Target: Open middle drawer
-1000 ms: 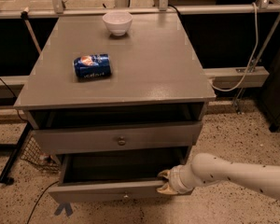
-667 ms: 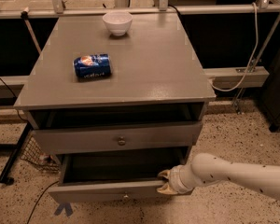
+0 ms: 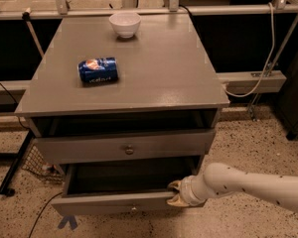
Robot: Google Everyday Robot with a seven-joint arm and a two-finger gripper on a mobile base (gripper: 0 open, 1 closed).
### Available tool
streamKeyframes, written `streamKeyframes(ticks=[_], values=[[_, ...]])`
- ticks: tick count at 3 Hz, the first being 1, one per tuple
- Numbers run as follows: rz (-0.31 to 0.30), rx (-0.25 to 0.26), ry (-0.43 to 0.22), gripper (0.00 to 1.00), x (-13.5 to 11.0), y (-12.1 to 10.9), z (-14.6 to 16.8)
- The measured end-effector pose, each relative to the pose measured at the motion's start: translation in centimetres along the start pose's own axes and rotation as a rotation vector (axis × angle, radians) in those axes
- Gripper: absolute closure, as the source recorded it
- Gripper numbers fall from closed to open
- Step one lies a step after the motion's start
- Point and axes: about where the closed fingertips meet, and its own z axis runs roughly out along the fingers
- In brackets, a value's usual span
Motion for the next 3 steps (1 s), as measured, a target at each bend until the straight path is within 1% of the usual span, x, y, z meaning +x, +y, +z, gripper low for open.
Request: streamKeyframes(ticks=[3], values=[[0.0,0.0,0.0,1.0,-0.02,0.01,-0.03]])
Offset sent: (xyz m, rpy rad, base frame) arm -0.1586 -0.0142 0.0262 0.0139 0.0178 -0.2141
